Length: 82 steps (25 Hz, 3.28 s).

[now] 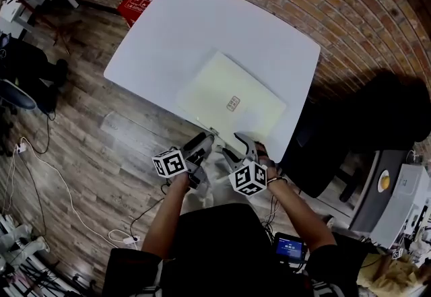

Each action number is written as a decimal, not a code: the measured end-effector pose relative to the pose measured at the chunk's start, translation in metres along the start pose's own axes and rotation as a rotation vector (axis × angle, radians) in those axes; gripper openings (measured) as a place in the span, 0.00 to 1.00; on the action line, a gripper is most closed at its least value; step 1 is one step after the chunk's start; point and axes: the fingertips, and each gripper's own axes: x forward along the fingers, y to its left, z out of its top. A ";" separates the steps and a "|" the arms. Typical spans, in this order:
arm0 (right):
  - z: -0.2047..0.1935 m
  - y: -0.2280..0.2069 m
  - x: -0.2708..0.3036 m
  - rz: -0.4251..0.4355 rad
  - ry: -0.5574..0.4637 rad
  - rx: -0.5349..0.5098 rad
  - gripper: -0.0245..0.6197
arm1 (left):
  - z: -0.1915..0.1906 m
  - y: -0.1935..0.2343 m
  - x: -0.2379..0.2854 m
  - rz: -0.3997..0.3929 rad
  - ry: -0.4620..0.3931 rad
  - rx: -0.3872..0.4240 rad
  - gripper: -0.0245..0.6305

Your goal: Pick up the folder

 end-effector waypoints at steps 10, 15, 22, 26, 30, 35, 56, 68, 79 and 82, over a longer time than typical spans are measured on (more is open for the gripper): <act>-0.004 0.010 -0.008 0.006 -0.008 -0.043 0.44 | -0.015 0.007 0.012 -0.093 -0.001 -0.165 0.56; -0.005 0.018 -0.013 0.023 -0.011 -0.047 0.40 | -0.017 0.008 0.016 -0.081 0.016 -0.173 0.57; -0.004 0.027 -0.017 0.066 -0.011 -0.074 0.40 | -0.020 0.008 0.021 -0.102 0.033 -0.170 0.58; -0.005 0.033 -0.020 0.079 -0.013 -0.096 0.40 | -0.025 0.006 0.027 -0.113 0.059 -0.166 0.58; -0.004 0.040 -0.023 0.102 -0.022 -0.097 0.39 | -0.027 0.007 0.028 -0.116 0.062 -0.176 0.58; -0.002 0.045 -0.029 0.159 -0.034 -0.100 0.34 | -0.028 0.008 0.031 -0.109 0.056 -0.196 0.58; 0.007 0.090 -0.051 0.441 -0.048 -0.082 0.17 | -0.049 -0.004 0.042 -0.154 0.119 -0.275 0.58; 0.010 0.105 -0.061 0.573 -0.036 -0.024 0.12 | -0.060 -0.013 0.034 -0.179 0.162 -0.278 0.56; 0.013 0.110 -0.061 0.590 -0.058 0.049 0.12 | -0.068 -0.008 0.028 -0.163 0.198 -0.283 0.47; 0.017 0.106 -0.059 0.580 -0.071 0.101 0.12 | -0.067 -0.008 0.025 -0.165 0.193 -0.263 0.45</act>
